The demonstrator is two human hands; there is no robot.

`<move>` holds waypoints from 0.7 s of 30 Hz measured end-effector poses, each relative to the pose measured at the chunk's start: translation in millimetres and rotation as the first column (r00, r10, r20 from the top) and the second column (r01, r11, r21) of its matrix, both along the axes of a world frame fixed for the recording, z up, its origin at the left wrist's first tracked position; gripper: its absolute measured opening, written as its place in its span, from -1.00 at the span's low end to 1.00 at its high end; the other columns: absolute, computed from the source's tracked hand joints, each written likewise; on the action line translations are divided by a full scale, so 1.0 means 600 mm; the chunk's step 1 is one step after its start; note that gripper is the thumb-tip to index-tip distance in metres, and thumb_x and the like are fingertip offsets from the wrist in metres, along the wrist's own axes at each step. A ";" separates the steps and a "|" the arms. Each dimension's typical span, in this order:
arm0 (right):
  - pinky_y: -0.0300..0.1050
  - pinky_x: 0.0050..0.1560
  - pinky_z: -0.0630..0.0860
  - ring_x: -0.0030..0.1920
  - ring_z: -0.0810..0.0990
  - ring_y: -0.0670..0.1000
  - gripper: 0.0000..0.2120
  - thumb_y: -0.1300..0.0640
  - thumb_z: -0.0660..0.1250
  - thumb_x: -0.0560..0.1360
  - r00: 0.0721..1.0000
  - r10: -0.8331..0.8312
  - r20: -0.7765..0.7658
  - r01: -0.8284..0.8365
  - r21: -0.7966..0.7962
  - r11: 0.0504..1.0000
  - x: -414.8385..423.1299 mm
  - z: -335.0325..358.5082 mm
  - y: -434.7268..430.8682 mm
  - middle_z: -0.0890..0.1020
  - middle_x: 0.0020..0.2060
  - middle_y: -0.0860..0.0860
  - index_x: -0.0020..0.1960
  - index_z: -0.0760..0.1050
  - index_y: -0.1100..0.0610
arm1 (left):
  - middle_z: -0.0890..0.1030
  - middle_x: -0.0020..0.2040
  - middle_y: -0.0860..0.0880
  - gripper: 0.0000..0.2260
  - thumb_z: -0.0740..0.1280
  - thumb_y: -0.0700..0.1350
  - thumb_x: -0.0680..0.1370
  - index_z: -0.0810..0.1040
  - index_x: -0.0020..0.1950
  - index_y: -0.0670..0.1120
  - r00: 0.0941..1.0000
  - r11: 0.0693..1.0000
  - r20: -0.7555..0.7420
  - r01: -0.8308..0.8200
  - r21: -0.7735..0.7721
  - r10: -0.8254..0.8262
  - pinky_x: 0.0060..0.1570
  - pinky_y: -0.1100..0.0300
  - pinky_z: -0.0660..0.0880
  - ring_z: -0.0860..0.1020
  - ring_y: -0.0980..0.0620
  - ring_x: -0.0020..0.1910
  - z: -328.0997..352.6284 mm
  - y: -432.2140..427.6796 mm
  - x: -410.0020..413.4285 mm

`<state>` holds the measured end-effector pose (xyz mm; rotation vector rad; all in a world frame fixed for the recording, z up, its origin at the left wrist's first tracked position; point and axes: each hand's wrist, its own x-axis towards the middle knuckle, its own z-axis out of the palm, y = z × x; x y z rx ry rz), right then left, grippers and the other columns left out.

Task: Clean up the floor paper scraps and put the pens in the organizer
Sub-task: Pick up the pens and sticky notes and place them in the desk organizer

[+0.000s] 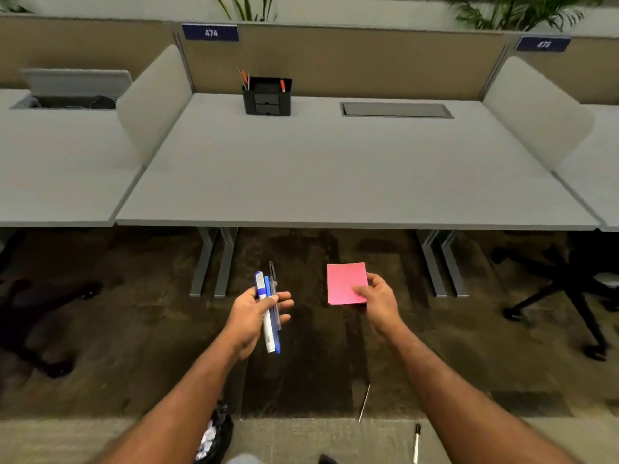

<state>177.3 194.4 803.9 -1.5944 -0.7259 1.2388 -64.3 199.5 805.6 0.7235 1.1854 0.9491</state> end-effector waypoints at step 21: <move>-0.21 -0.27 0.61 -0.02 0.60 0.04 -0.71 0.31 0.32 0.52 0.997 0.044 -0.057 -0.042 0.035 0.999 -0.102 0.020 0.454 0.55 0.02 -0.06 0.19 0.41 0.07 | 0.72 -0.03 -0.05 -0.81 0.28 -0.18 0.62 0.50 0.23 -0.10 0.999 0.999 -0.024 0.028 0.026 -0.027 -0.21 0.17 0.63 0.71 -0.05 -0.09 0.006 0.465 -0.057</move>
